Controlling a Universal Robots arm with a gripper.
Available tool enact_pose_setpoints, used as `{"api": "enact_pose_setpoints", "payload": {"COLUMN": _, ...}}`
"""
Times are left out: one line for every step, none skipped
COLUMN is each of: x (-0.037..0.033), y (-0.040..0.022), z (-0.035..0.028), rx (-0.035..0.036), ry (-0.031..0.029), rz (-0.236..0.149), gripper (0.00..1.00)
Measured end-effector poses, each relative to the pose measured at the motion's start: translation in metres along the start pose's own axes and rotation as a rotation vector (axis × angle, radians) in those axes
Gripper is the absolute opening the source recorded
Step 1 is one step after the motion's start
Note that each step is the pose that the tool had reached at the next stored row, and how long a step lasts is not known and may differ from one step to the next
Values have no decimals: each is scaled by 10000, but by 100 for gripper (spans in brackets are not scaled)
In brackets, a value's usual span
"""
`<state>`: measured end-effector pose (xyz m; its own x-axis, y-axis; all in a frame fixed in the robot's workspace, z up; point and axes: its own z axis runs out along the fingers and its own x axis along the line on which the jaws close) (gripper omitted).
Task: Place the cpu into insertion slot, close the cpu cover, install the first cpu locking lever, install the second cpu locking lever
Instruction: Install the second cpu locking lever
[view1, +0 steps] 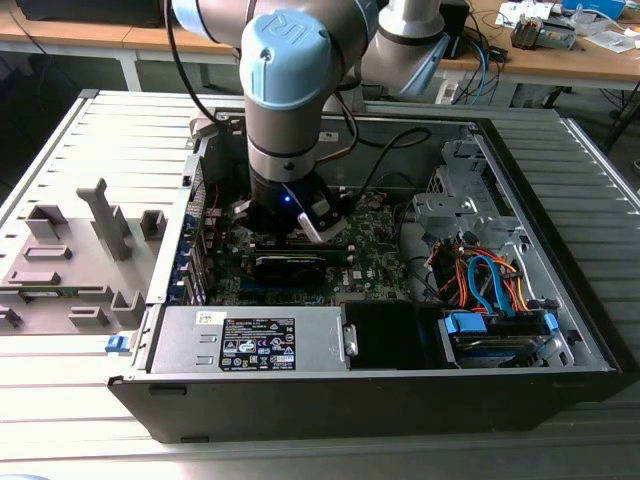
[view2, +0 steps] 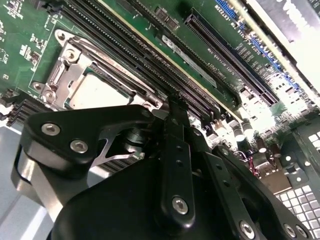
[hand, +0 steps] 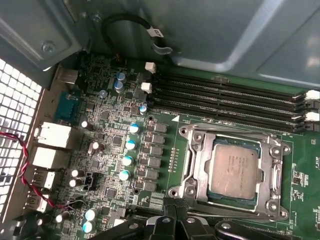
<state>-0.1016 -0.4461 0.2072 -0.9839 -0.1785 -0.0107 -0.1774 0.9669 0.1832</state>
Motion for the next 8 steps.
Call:
{"api": "enact_pose_setpoints", "payload": {"x": -1, "y": 10, "z": 7, "rx": -11, "ry": 0, "rz": -9, "gripper": 11}}
{"api": "enact_pose_setpoints", "payload": {"x": -4, "y": 21, "z": 13, "rx": -20, "ry": 1, "rz": -22, "gripper": 11}}
{"api": "enact_pose_setpoints", "payload": {"x": -5, "y": 26, "z": 18, "rx": -27, "ry": 0, "rz": -28, "gripper": 11}}
{"api": "enact_pose_setpoints", "payload": {"x": -6, "y": 30, "z": 24, "rx": -33, "ry": -1, "rz": -35, "gripper": 11}}
{"api": "enact_pose_setpoints", "payload": {"x": -7, "y": 34, "z": 29, "rx": -48, "ry": -2, "rz": -45, "gripper": 11}}
{"api": "enact_pose_setpoints", "payload": {"x": -7, "y": 37, "z": 33, "rx": -57, "ry": -1, "rz": -50, "gripper": 11}}
{"api": "enact_pose_setpoints", "payload": {"x": -8, "y": 40, "z": 37, "rx": -64, "ry": 0, "rz": -55, "gripper": 11}}
{"api": "enact_pose_setpoints", "payload": {"x": -8, "y": 43, "z": 42, "rx": -70, "ry": 0, "rz": -59, "gripper": 11}}
